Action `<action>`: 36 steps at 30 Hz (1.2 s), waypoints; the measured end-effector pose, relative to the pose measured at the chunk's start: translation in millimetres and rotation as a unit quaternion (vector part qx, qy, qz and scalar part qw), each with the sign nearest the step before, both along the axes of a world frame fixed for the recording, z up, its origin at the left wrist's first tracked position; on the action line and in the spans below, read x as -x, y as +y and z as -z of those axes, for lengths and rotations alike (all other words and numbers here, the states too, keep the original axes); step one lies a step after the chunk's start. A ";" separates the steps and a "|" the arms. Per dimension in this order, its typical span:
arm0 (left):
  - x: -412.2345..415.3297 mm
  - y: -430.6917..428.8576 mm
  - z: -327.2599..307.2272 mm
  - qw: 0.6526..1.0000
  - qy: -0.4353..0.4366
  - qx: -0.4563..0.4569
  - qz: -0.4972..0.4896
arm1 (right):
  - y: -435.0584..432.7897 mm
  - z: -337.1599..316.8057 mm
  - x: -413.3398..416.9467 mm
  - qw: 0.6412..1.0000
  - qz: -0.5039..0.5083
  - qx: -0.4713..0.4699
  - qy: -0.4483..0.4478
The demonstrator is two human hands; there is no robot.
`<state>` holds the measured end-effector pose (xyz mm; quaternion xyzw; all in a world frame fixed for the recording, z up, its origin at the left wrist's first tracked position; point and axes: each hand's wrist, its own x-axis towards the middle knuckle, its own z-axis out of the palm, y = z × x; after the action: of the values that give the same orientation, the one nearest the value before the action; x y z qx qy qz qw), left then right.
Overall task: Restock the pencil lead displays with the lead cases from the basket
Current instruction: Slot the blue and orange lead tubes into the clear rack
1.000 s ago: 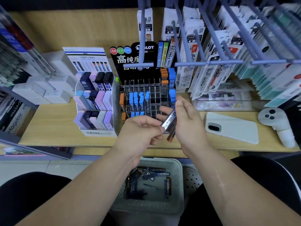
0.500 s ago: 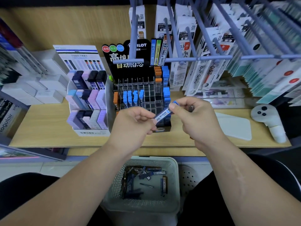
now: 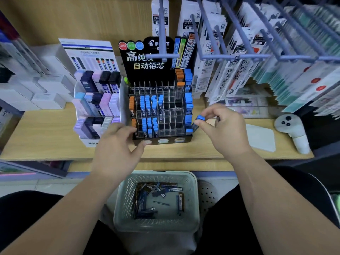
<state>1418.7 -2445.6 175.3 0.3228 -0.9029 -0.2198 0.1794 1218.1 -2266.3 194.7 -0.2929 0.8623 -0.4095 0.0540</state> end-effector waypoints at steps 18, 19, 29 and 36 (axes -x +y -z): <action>5.2 -13.5 19.5 0.999 0.028 -0.015 0.000 | 5.0 -17.4 0.5 0.996 -0.094 0.000 0.000; 5.7 -13.7 20.0 0.999 0.028 -0.018 0.000 | 3.9 -14.4 1.7 0.996 -0.089 0.000 0.006; 3.5 -14.4 19.1 0.999 0.018 -0.041 0.006 | -11.4 18.6 3.0 0.994 -0.098 -0.045 0.022; 1.6 -12.8 14.5 0.998 0.004 -0.062 0.001 | -16.0 11.0 -5.3 0.994 -0.030 0.004 -0.104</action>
<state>1417.1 -2458.5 160.8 0.3315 -0.8871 -0.2769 0.1626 1223.4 -2282.2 183.7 -0.2745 0.8412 -0.4396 0.1539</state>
